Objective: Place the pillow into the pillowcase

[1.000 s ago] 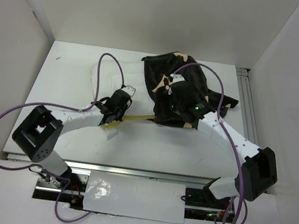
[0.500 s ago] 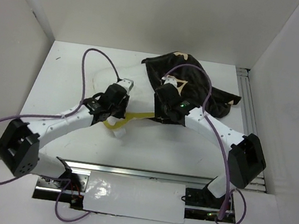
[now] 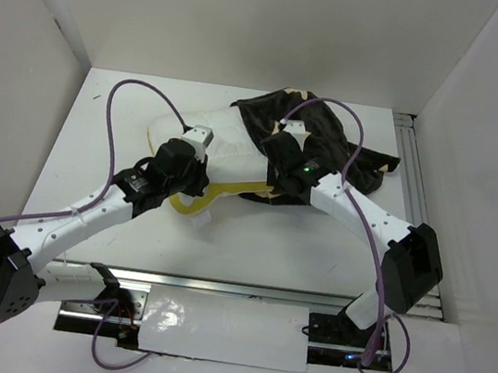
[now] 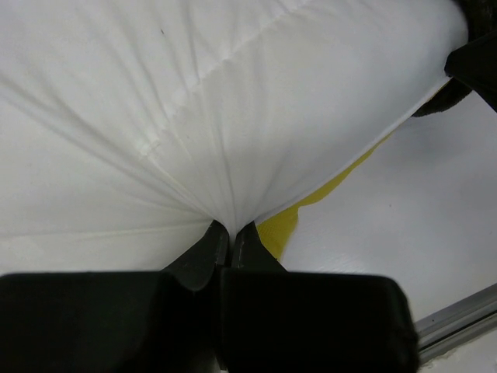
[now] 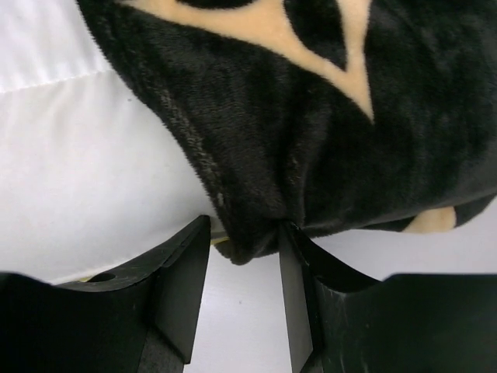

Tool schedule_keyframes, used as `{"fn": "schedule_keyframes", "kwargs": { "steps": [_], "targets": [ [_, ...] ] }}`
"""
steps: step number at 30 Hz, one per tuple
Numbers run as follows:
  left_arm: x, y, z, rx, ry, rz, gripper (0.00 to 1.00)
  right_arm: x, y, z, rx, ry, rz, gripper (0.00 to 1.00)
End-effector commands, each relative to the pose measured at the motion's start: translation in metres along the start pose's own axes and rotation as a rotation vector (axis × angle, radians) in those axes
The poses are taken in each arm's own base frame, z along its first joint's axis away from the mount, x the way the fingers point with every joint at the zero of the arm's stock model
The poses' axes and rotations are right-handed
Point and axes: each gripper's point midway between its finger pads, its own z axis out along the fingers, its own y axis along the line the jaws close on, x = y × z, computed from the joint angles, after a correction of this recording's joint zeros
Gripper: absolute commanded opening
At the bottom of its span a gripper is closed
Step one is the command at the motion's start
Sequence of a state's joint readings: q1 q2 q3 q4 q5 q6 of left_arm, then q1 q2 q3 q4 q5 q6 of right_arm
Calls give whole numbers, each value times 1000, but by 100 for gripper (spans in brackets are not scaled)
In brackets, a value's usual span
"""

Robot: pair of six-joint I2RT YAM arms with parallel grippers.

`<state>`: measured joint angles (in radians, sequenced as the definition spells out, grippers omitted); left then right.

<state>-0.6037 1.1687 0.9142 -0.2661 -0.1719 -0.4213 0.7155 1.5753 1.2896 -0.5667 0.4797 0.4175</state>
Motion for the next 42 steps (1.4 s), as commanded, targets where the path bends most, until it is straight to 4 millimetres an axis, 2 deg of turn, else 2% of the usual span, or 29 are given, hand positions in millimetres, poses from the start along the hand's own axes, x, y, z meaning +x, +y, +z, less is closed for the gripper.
{"fn": "schedule_keyframes", "kwargs": {
  "steps": [1, 4, 7, 10, 11, 13, 15, 16, 17, 19, 21, 23, 26, 27, 28, 29, 30, 31, 32, 33, 36, 38, 40, 42],
  "targets": [
    [-34, -17, -12, 63, -119, -11, 0, -18, -19, -16, 74, -41, 35, 47],
    [-34, -17, -12, 64, -119, -20, 0, -13, -24, -16, 89, -38, 29, 47],
    [-34, -17, -12, 64, -119, -20, 0, -16, -23, -16, 78, -57, 33, 32],
    [-33, -19, -13, 73, -115, -30, 0, -19, -14, -13, 33, -63, -12, 31],
    [-30, -18, -13, 68, -101, -28, 0, -18, -12, -13, 22, -58, -12, 27],
    [-36, -19, -20, 74, -118, -31, 0, -25, -8, -12, 0, -83, -20, 23],
    [-39, -19, -23, 78, -130, -32, 0, -24, -11, -9, 23, -84, -23, 11],
    [-42, -20, -27, 83, -142, -34, 0, -25, -12, -9, 31, -88, -23, 0],
    [-37, -18, -26, 79, -133, -33, 0, -30, -11, -11, 27, -98, -17, 0],
    [-41, -21, -29, 95, -148, -35, 0, -26, -8, -11, 5, -79, -50, 0],
    [-43, -22, -31, 99, -156, -47, 0, -25, 5, -12, -72, -69, -60, 0],
    [-42, -23, -32, 108, -153, -46, 0, -33, 17, -21, -150, -94, -60, 0],
    [-48, -32, -30, 144, -169, -74, 0, -38, 55, -42, -391, -83, -112, 0],
    [-50, -35, -31, 164, -173, -74, 0, -34, 79, -57, -548, -61, -136, 0],
    [-43, -42, -24, 184, -145, -75, 0, -38, 96, -69, -646, -80, -157, 0],
    [-46, -45, -23, 194, -142, -84, 0, -40, 114, -81, -738, -79, -168, 0],
    [-48, -56, -24, 225, -144, -75, 0, -32, 134, -94, -887, -42, -200, 0],
    [-46, -61, -19, 233, -133, -95, 0, -32, 143, -102, -957, -31, -218, 0],
    [-46, -62, -19, 233, -131, -108, 0, -42, 152, -116, -1027, -44, -226, 0],
    [-49, -69, -19, 250, -139, -103, 0, -38, 164, -133, -1130, -28, -246, 0],
    [-55, -80, -21, 275, -173, -146, 0, -48, 175, -155, -1257, -69, -270, 0],
    [-62, -87, -22, 296, -205, -188, 0, -53, 189, -191, -1424, -91, -301, 0],
    [-71, -95, -27, 322, -229, -202, 0, -54, 193, -218, -1536, -99, -341, 0],
    [-82, -103, -30, 332, -260, -212, 0, -61, 194, -233, -1595, -122, -365, 0]
  ]
}}
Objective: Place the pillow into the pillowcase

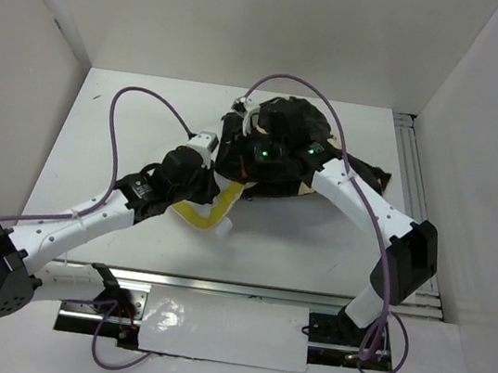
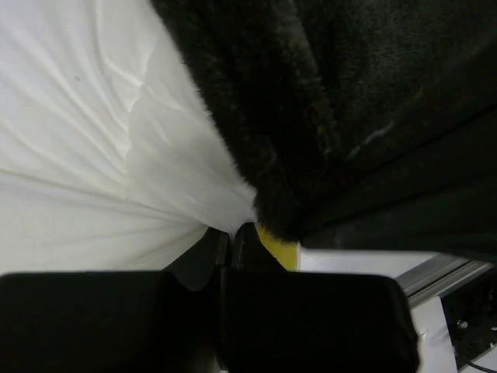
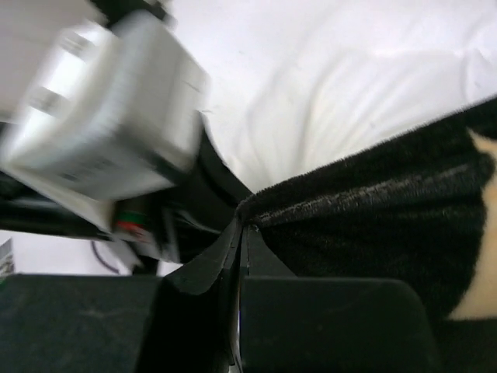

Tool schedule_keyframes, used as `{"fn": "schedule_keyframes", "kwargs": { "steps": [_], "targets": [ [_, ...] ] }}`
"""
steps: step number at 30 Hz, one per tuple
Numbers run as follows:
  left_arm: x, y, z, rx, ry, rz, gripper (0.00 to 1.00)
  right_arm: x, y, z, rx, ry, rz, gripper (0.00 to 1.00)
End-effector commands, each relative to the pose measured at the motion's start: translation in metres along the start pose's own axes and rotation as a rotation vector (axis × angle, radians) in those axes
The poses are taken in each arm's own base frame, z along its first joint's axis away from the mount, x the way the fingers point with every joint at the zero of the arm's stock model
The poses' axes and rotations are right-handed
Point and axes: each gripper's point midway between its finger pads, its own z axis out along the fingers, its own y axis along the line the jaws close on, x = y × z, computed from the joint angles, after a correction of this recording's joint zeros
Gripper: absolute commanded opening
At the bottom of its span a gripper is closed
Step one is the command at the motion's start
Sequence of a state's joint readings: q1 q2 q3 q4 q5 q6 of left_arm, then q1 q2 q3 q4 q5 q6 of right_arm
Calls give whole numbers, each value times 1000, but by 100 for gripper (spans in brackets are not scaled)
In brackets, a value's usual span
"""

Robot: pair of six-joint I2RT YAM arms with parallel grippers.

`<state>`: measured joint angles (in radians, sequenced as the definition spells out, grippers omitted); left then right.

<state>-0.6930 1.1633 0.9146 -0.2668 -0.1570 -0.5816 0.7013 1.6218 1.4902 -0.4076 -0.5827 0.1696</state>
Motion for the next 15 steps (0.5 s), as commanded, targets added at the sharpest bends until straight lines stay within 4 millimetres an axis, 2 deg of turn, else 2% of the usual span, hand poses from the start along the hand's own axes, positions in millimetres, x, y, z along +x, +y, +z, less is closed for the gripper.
{"fn": "schedule_keyframes", "kwargs": {
  "steps": [1, 5, 6, 9, 11, 14, 15],
  "targets": [
    [-87, -80, -18, 259, -290, -87, 0, -43, 126, -30, -532, -92, -219, 0],
    [-96, -83, -7, 245, -306, -135, 0, -40, 140, -37, -632, -85, -229, 0],
    [-98, -87, -6, 245, -308, -148, 0, -33, 137, -39, -659, -63, -194, 0],
    [-95, -82, 4, 205, -292, -161, 0, -28, 136, -43, -689, -54, -178, 0],
    [-92, -81, 5, 197, -281, -158, 0, -24, 123, -37, -625, -45, -158, 0],
    [-81, -75, 1, 193, -256, -143, 0, -6, 95, -29, -469, -10, -97, 0],
    [-71, -72, -2, 198, -238, -105, 0, 1, 70, -22, -332, -20, -65, 0]
  ]
}}
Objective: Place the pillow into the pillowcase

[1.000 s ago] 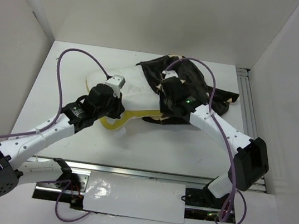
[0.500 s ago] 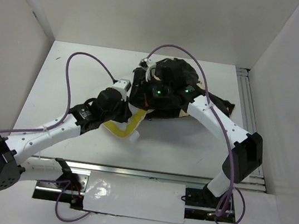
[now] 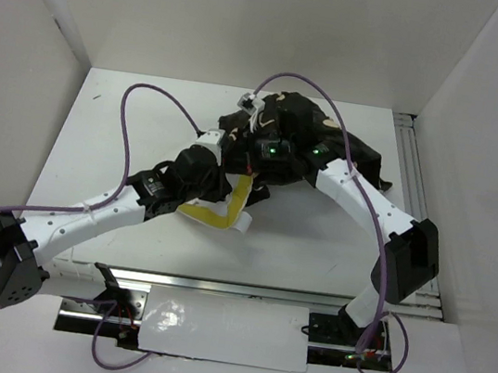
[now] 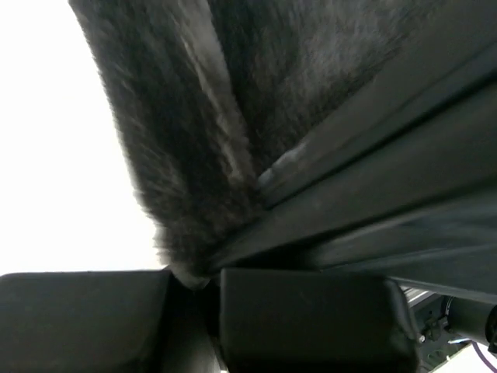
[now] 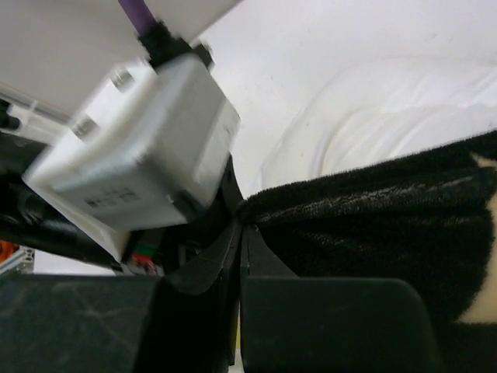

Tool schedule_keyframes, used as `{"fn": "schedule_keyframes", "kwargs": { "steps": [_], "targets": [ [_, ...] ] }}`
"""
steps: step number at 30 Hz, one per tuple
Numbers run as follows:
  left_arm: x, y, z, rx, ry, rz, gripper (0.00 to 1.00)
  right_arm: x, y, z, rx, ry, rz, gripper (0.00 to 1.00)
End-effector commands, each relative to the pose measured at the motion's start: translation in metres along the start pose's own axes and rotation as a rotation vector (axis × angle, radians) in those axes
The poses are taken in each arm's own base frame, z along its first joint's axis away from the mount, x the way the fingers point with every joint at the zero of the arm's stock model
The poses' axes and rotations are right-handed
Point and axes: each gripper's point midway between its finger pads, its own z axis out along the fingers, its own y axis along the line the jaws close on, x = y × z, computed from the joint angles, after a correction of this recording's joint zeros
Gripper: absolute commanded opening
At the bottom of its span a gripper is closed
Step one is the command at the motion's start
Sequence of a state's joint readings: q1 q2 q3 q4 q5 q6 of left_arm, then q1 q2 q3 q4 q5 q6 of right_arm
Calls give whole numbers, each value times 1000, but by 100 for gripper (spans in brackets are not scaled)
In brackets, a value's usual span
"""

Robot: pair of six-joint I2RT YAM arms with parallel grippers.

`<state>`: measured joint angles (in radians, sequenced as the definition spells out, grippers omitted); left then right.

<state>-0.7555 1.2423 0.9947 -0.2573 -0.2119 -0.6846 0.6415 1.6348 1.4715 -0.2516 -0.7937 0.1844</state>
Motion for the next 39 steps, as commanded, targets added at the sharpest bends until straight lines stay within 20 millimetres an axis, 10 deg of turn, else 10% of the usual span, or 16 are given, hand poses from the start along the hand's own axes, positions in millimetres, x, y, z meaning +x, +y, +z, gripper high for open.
{"fn": "schedule_keyframes", "kwargs": {
  "steps": [1, 8, 11, 14, 15, 17, 18, 26, 28, 39],
  "targets": [
    [-51, -44, -8, 185, -195, -30, 0, 28, 62, -8, -150, 73, 8, 5],
    [12, -22, -23, 214, -53, 72, 0, 69, 41, -31, 18, 94, 20, 75],
    [29, -11, -26, 194, -13, 49, 0, 63, 48, -45, 59, 57, 4, 88],
    [28, -6, -32, 155, 6, 44, 23, 52, 39, -59, 169, 11, -3, 96],
    [24, -6, -36, 142, 10, 45, 48, 49, 32, -63, 225, -1, -14, 100],
    [21, -7, -39, 138, 14, 58, 93, 40, 26, -67, 277, -24, -23, 100],
    [21, -8, -41, 144, 22, 59, 100, 35, 23, -69, 302, -37, -29, 100],
    [2, 22, -48, -92, -9, -26, 100, 5, -78, -102, 883, -163, 48, 100],
    [-8, 58, -46, -304, 2, -164, 100, 2, -103, -103, 997, -158, 61, 100],
    [-61, 142, 12, -453, 133, -524, 100, -29, -150, -62, 1033, -140, -75, 100]
  ]
}}
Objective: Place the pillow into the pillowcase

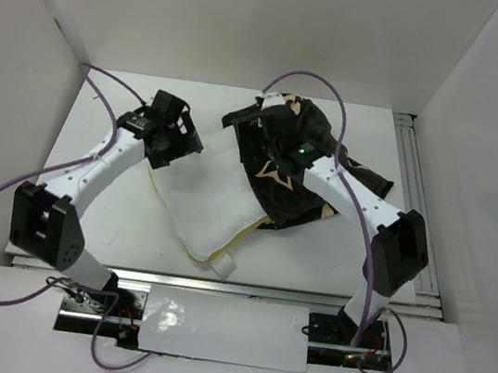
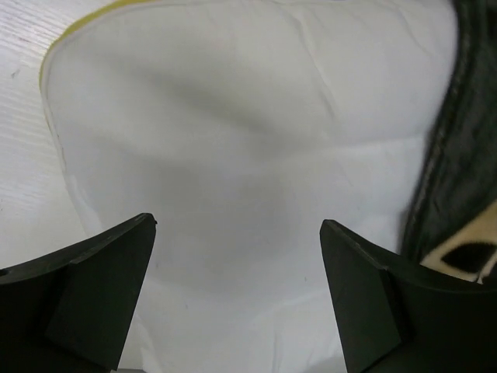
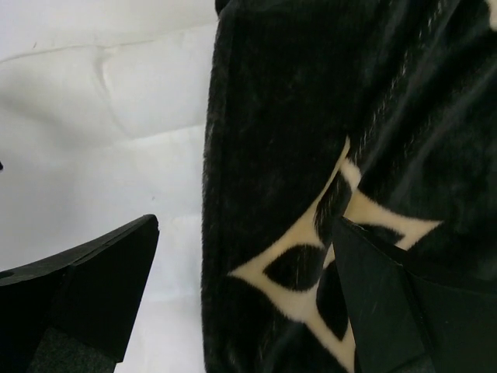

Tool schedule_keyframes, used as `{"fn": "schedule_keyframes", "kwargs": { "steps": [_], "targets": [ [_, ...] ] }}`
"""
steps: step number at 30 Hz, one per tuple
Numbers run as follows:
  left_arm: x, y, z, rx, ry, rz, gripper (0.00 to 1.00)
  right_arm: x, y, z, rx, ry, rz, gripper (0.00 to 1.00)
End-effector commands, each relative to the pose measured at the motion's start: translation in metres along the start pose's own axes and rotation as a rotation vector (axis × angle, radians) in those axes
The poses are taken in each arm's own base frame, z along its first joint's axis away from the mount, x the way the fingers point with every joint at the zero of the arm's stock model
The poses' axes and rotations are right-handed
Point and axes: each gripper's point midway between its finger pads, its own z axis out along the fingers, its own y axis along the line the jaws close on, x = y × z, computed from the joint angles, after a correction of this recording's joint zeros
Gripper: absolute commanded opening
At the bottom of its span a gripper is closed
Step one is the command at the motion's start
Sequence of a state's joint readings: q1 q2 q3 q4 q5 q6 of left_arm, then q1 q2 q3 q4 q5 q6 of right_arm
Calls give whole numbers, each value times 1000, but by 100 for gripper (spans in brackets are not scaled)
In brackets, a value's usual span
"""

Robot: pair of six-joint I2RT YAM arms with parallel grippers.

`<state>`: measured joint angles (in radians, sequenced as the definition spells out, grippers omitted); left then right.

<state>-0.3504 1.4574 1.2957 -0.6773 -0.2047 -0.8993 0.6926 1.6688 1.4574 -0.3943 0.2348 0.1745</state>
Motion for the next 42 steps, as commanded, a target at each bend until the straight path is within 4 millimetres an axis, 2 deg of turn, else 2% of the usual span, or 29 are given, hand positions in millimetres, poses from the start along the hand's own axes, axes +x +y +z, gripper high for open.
{"fn": "schedule_keyframes", "kwargs": {
  "steps": [1, 3, 4, 5, 10, 12, 14, 15, 16, 17, 18, 19, 21, 22, 24, 25, 26, 27, 30, 32, 33, 34, 36, 37, 38, 42],
  "targets": [
    [-7, 3, 24, -15, 114, -100, 100, -53, -4, 3, 41, -151, -22, 100],
    [-17, 13, 38, -24, 147, -153, 100, -49, -4, 17, 59, -139, -38, 100],
    [-9, 16, 49, -20, 214, -173, 100, -57, -5, 19, 71, -154, -33, 100],
    [-8, 20, 55, -27, 231, -189, 100, -49, -6, 28, 89, -126, -41, 100],
    [-3, 38, 87, -112, 266, -267, 100, -44, -8, 37, 102, -113, -69, 100],
    [12, 46, 106, -164, 309, -273, 100, -42, -6, 40, 91, -123, -66, 100],
    [25, 41, 120, -151, 350, -268, 97, -35, -4, 43, 80, -112, -69, 100],
    [39, 45, 135, -140, 394, -246, 91, -35, -4, 47, 80, -115, -79, 100],
    [50, 38, 138, -98, 447, -259, 74, -35, -4, 47, 80, -115, -79, 100],
    [58, 37, 144, -68, 473, -247, 40, -35, -3, 51, 80, -113, -80, 100],
    [64, 36, 152, -32, 480, -240, 1, -31, -2, 58, 82, -102, -83, 100],
    [76, 38, 155, -49, 512, -258, 0, -39, 0, 60, 80, -116, -79, 100],
    [74, 38, 159, -37, 491, -244, 0, -41, 2, 68, 80, -115, -79, 98],
    [77, 36, 160, -46, 485, -227, 0, -33, 3, 78, 83, -96, -85, 97],
    [67, 34, 155, -60, 422, -203, 0, -37, 10, 86, 86, -113, -71, 94],
    [65, 31, 152, -57, 402, -177, 0, -28, 11, 99, 89, -92, -77, 93],
    [61, 29, 150, -71, 366, -158, 0, -37, 17, 100, 87, -112, -76, 90],
    [57, 24, 141, -64, 340, -143, 0, -28, 14, 111, 113, -89, -92, 90],
    [42, 18, 130, -75, 248, -102, 0, -36, 8, 119, 164, -116, -106, 86],
    [32, 7, 116, -56, 187, -80, 0, -41, -6, 121, 249, -149, -93, 81],
    [27, 10, 112, -79, 149, -69, 0, -41, -4, 122, 265, -152, -96, 79],
    [24, 7, 108, -78, 129, -62, 0, -44, -11, 120, 309, -166, -90, 77],
    [22, 0, 97, -72, 96, -41, 0, -39, -17, 123, 346, -164, -90, 74],
    [21, 2, 98, -80, 87, -40, 0, -42, -21, 121, 373, -180, -72, 71],
    [22, -1, 93, -79, 81, -40, 0, -35, -28, 122, 420, -170, -77, 63],
    [22, -7, 88, -88, 65, -18, 0, -36, -32, 119, 467, -188, -83, 37]
  ]
}}
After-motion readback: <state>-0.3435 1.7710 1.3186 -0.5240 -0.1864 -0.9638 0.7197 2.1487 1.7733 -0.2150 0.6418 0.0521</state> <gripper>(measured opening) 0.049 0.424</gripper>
